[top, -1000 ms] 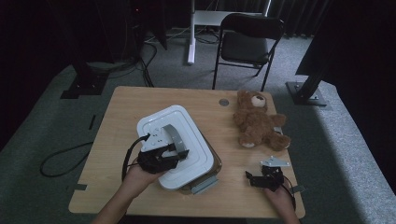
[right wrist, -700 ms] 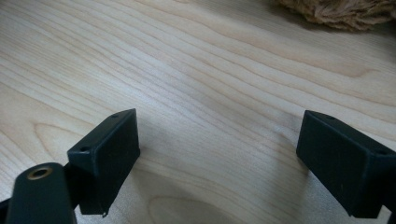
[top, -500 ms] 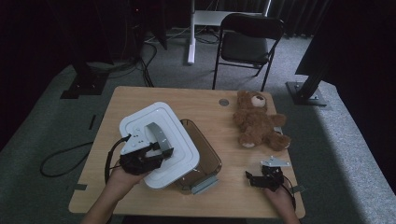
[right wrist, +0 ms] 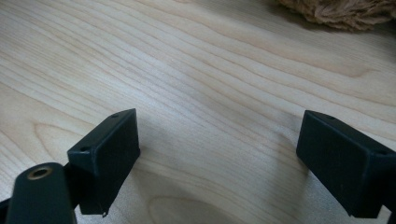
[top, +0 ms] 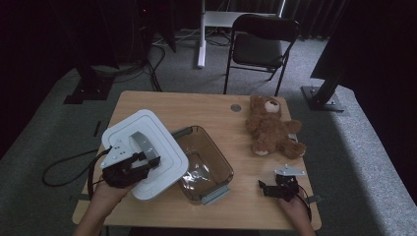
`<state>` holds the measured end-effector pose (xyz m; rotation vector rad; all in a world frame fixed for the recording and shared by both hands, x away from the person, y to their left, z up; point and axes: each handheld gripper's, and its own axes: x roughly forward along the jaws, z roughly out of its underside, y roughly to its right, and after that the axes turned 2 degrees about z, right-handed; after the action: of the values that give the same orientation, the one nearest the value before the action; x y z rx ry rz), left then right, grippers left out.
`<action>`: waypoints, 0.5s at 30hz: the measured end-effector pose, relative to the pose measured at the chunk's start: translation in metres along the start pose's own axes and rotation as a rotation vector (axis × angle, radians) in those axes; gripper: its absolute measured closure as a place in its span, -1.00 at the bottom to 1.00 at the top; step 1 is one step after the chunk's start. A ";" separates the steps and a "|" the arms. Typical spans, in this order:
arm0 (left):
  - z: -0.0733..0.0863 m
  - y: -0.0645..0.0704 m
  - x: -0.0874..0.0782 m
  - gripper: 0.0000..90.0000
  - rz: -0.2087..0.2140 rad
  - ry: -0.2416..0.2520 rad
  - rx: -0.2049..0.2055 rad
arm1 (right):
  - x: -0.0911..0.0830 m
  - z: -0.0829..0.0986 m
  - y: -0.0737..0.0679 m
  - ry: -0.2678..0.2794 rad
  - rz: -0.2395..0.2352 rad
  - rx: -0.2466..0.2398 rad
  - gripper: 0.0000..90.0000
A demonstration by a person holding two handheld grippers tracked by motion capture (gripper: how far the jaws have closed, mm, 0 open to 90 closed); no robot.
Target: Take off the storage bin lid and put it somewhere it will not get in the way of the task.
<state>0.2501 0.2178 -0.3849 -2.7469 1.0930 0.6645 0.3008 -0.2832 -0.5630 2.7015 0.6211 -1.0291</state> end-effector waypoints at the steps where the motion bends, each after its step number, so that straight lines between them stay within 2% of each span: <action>1: 0.001 -0.002 -0.001 0.35 -0.005 -0.003 -0.003 | 0.000 0.000 0.000 0.000 0.000 0.000 -0.73; 6: 0.013 -0.013 -0.009 0.35 -0.013 0.006 -0.020 | 0.000 0.000 0.000 0.000 0.000 0.000 -0.73; 12: 0.028 -0.021 -0.012 0.35 -0.018 -0.011 -0.030 | 0.000 0.000 0.000 0.000 0.000 0.000 -0.73; 15: 0.044 -0.031 -0.013 0.35 -0.006 0.019 -0.048 | 0.000 0.000 0.000 0.001 0.000 -0.002 -0.73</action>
<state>0.2475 0.2599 -0.4203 -2.8014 1.0863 0.6740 0.3010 -0.2833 -0.5630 2.7001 0.6222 -1.0262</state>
